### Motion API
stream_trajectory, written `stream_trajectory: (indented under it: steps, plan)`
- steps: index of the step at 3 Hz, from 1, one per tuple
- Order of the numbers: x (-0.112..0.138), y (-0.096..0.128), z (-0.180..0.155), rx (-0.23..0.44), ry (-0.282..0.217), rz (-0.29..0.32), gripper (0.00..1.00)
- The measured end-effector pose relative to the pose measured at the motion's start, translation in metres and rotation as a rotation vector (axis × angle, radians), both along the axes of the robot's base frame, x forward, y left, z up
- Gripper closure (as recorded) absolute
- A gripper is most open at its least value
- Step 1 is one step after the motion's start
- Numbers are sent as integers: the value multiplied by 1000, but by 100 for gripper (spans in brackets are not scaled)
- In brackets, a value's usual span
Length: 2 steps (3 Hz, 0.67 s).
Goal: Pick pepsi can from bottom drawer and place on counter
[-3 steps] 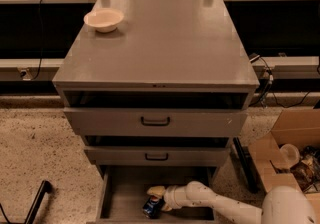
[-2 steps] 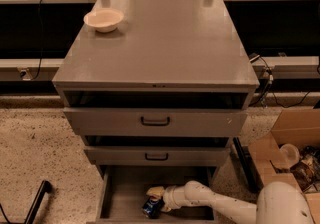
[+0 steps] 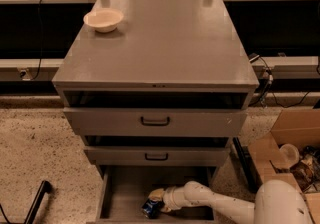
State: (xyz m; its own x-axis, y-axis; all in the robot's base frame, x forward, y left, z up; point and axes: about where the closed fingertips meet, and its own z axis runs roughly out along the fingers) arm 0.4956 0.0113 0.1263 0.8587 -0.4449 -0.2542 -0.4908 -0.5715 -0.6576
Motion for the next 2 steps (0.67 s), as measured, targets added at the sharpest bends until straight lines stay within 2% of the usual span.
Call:
stream_trajectory:
  steps: [1,2]
  plan:
    - [0,0,0,0,0,0,69]
    - [-1,3,2,35,11,10,93]
